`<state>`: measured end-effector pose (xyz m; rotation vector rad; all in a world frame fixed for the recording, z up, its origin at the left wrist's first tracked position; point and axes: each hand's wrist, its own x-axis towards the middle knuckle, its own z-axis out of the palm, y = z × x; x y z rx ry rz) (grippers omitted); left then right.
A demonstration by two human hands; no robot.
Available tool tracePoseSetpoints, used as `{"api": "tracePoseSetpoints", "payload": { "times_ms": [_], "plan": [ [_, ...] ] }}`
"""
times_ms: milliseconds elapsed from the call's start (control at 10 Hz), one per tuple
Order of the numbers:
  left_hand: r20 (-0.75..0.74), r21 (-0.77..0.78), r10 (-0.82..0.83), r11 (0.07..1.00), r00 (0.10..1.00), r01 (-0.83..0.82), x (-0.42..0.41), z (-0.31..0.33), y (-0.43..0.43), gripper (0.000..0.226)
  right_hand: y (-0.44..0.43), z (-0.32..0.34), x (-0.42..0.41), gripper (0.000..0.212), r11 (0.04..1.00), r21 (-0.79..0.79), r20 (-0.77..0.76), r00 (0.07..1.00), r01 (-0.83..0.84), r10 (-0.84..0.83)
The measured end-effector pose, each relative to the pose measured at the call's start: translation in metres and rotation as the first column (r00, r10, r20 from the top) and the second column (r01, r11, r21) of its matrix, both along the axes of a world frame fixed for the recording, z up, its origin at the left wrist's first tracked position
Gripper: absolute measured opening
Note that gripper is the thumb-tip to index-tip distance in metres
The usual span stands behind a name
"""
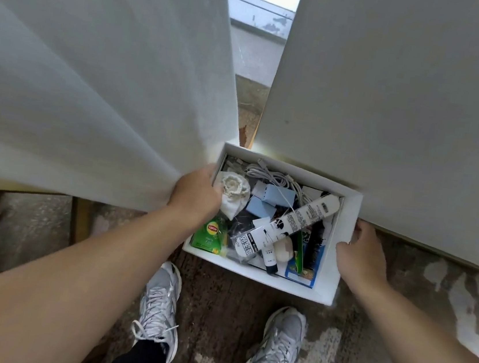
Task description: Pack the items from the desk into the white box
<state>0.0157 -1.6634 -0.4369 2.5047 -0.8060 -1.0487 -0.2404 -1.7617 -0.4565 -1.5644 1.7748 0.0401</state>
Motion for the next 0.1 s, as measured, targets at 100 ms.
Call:
{"api": "tracePoseSetpoints", "payload": {
  "times_ms": [100],
  "plan": [
    [-0.068,-0.157,-0.037,0.987,0.997,0.025,-0.0238,0.0641,0.015,0.048,0.021,0.0452,0.0074,0.059,0.996,0.042,-0.008,0.997,-0.073,0.074]
  ]
}}
